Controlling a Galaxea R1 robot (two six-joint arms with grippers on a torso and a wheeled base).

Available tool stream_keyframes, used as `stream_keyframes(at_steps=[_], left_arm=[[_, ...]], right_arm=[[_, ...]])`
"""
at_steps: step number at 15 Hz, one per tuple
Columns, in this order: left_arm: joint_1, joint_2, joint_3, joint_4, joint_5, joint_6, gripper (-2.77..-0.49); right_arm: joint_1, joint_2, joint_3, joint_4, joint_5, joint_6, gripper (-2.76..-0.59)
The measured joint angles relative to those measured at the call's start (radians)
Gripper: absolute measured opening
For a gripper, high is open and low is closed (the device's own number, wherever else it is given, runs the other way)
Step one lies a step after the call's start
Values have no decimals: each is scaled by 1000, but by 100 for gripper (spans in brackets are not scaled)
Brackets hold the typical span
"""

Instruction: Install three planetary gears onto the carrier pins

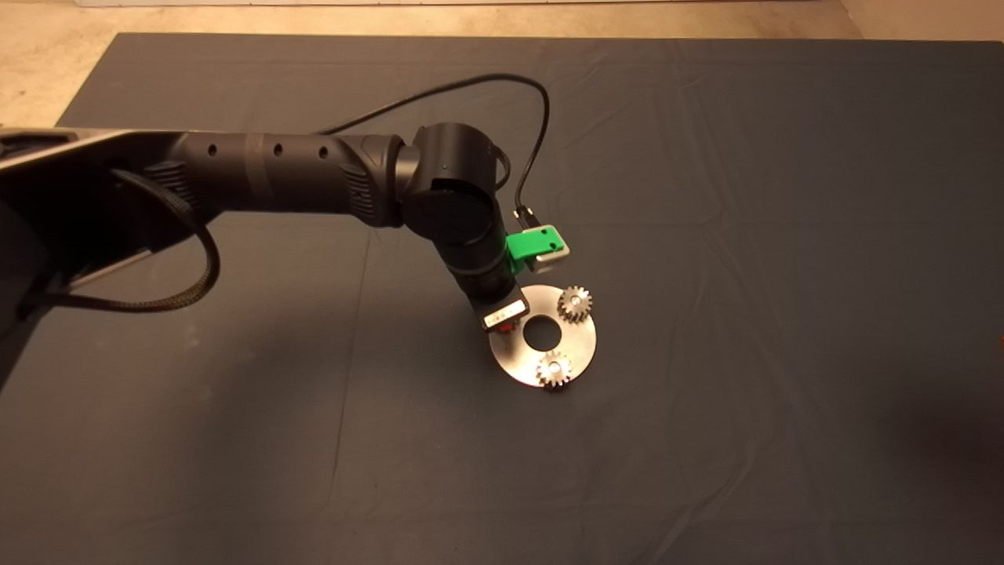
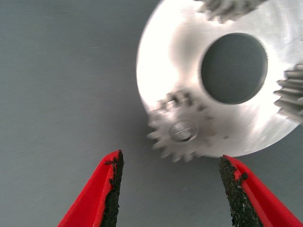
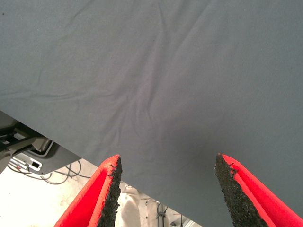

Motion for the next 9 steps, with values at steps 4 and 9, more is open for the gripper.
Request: stream_keyframes(at_steps=[4, 9], left_arm=[[-64, -97, 45, -6, 34, -82, -192], [-76, -395, 292, -6, 89, -296, -192]], right_arm=[[0, 13, -4, 1, 15, 2, -191], [-40, 68, 107, 4, 70, 222, -191]])
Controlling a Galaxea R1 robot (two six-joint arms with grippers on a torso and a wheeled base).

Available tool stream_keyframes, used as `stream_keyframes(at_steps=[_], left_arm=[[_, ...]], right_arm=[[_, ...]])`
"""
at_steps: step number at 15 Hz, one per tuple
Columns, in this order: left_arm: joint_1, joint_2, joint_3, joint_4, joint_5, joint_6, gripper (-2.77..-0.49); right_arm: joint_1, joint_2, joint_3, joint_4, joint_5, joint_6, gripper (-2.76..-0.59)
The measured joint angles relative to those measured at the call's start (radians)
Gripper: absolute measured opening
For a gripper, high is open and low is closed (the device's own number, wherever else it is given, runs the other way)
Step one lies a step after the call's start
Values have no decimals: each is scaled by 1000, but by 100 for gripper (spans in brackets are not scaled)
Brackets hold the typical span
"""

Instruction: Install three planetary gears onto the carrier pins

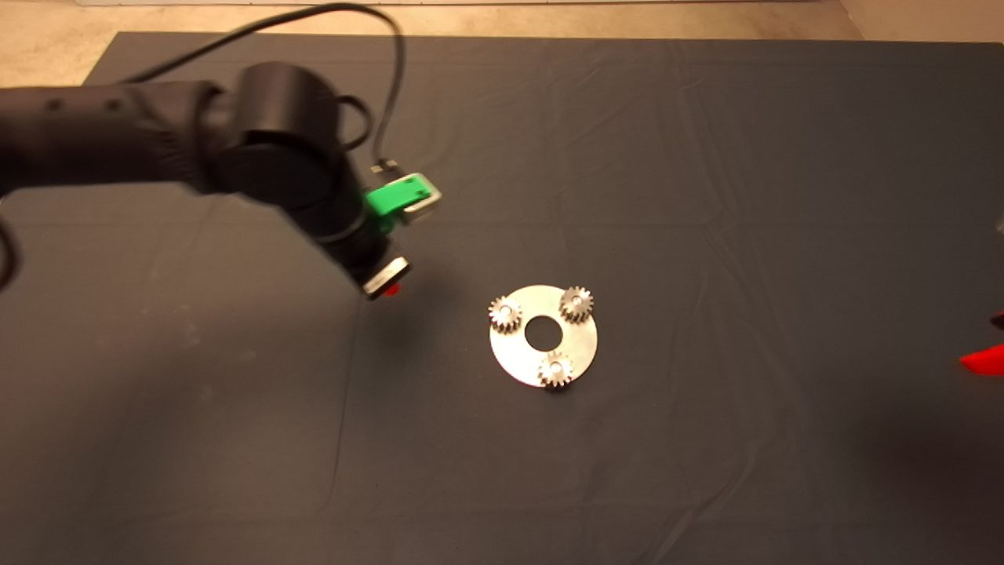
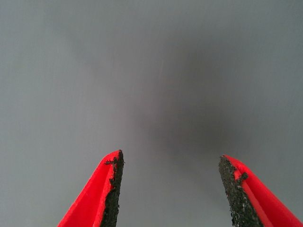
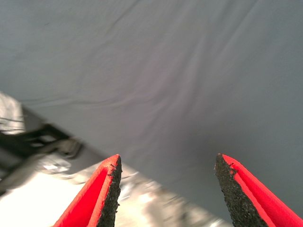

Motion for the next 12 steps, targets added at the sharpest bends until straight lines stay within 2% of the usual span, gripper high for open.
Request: stream_keyframes(at_steps=[1, 2, 3, 4, 5, 6, 7, 8, 9, 10, 11, 12], left_arm=[[0, -43, 103, 2, 0, -59, -192], [0, -73, 206, 4, -5, -135, -192], [0, -98, 300, 10, -18, -229, -192], [0, -122, 373, 16, -20, -329, -192], [-2, -144, 423, 23, -20, -416, -192], [-3, -162, 452, 33, -19, -481, -192], [-3, -172, 474, 40, -19, -528, -192], [-3, -179, 495, 41, -18, -557, -192], [-3, -182, 514, 40, -21, -564, -192], [-6, -179, 520, 40, -27, -565, -192], [-6, -179, 520, 40, -27, -566, -192], [-6, -180, 520, 37, -27, -578, -192]], right_arm=[[-9, 4, 17, 0, 12, 62, -191], [-28, 6, 28, 0, 34, 119, -191], [-55, 13, 40, 0, 72, 159, -191], [-94, 27, 49, -1, 111, 183, -191], [-138, 50, 57, -5, 137, 198, -191], [-181, 72, 63, -14, 150, 202, -191], [-226, 83, 67, -35, 158, 209, -191], [-258, 84, 70, -76, 152, 214, -191], [-286, 83, 70, -110, 133, 217, -191], [-320, 79, 71, -126, 109, 220, -191], [-356, 79, 72, -131, 98, 221, -191], [-386, 80, 75, -142, 97, 227, -191]])
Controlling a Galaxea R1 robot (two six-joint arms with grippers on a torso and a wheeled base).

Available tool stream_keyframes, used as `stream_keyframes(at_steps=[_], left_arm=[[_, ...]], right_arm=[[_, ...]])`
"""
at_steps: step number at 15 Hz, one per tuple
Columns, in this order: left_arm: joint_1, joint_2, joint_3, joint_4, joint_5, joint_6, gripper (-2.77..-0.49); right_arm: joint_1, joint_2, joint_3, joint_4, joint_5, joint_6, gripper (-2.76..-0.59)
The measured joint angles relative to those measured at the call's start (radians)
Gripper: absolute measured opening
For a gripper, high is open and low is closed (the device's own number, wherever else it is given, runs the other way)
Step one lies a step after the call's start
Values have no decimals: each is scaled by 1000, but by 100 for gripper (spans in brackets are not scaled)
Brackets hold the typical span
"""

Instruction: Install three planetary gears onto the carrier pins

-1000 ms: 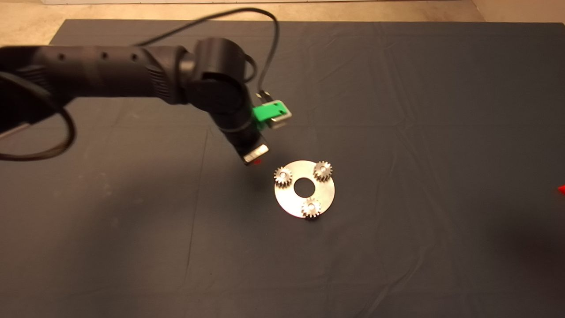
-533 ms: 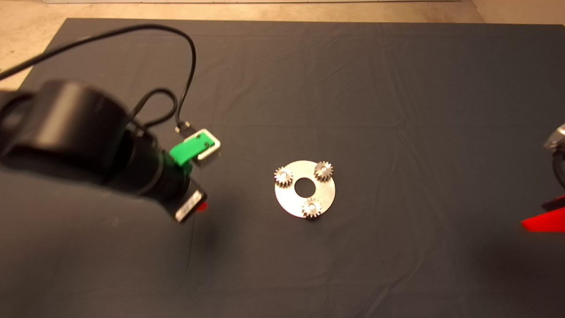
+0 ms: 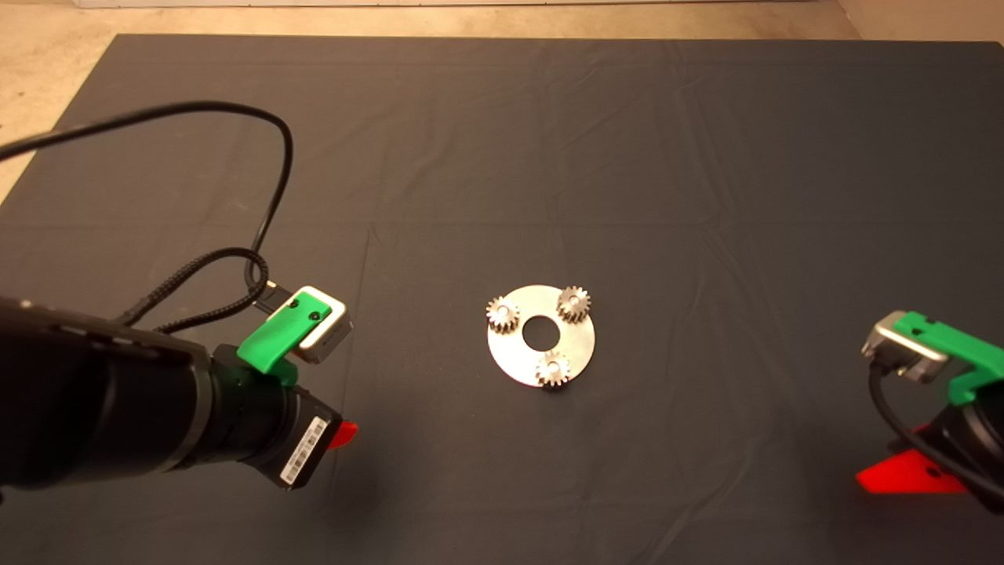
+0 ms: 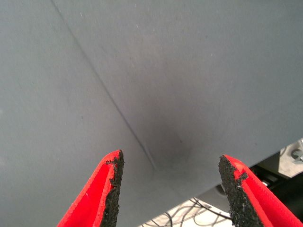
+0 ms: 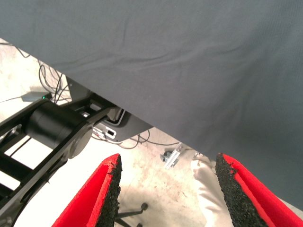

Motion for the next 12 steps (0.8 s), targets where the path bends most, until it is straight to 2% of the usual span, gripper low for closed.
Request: stream_keyframes(at_steps=[1, 2, 3, 4, 5, 6, 7, 8, 9, 10, 11, 12], left_arm=[[0, 0, 0, -1, 0, -14, -192], [0, -1, 0, -1, 1, -17, -192], [1, -3, 0, -1, 1, -20, -192], [1, -3, 0, -2, 1, -21, -192], [10, -3, 0, 0, 1, -40, -192], [33, -3, 0, -1, 1, -46, -192], [69, -6, 0, -1, 3, -46, -192], [109, -6, 0, -3, 5, -47, -192], [135, -6, 0, -5, 6, -51, -192], [145, -9, 0, -5, 8, -52, -192], [145, -11, 0, -4, 9, -53, -192], [147, -11, 0, -4, 9, -54, -192]], right_arm=[[-19, 0, 1, -33, 1, 10, -191], [-44, 1, 1, -89, 2, 26, -191], [-84, 6, 1, -164, 2, 53, -191], [-133, 11, 1, -246, 0, 79, -191], [-196, 19, 1, -340, -1, 111, -191], [-269, 30, 1, -417, -4, 141, -191], [-330, 41, 1, -462, -4, 164, -191], [-374, 50, 1, -503, -6, 193, -191], [-405, 51, 1, -537, -6, 208, -191], [-435, 51, 1, -562, -10, 210, -191], [-468, 54, 1, -588, -11, 214, -191], [-485, 61, 1, -603, -12, 219, -191]])
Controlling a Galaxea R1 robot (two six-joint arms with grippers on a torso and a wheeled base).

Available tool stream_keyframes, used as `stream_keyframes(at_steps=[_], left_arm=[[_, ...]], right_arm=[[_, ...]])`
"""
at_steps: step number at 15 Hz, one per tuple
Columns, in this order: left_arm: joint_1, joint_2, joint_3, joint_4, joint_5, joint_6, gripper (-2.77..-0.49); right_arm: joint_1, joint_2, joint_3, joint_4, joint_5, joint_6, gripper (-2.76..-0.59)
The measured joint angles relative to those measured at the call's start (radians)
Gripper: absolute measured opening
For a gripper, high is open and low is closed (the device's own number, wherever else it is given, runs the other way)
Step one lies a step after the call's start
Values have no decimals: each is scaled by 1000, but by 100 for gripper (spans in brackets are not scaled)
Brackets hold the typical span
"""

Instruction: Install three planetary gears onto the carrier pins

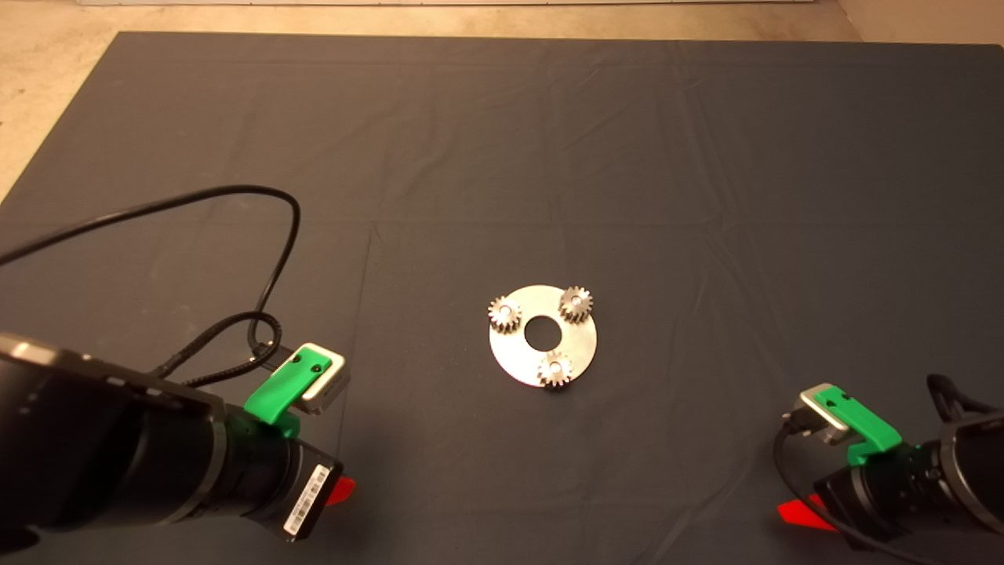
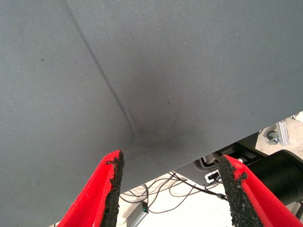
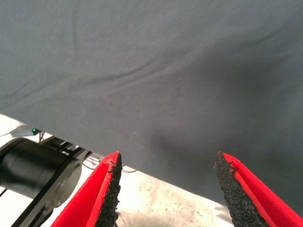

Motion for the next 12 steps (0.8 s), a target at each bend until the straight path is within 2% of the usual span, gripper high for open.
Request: stream_keyframes(at_steps=[2, 4, 8, 11, 12], left_arm=[[16, 0, 0, 1, 0, 0, -192], [44, -8, 0, -1, -1, 0, -192], [46, -35, 0, 0, -2, 0, -192], [46, -107, 0, 0, -2, 1, -192], [46, -114, 0, 0, -1, 13, -192]], right_arm=[[-1, 5, 0, -14, 1, 11, -191], [-1, 5, 0, -17, 1, 14, -191], [-1, 5, 1, -17, 2, 16, -191], [-1, 6, 6, -17, 1, 16, -191], [-1, 9, 6, -17, 0, 21, -191]])
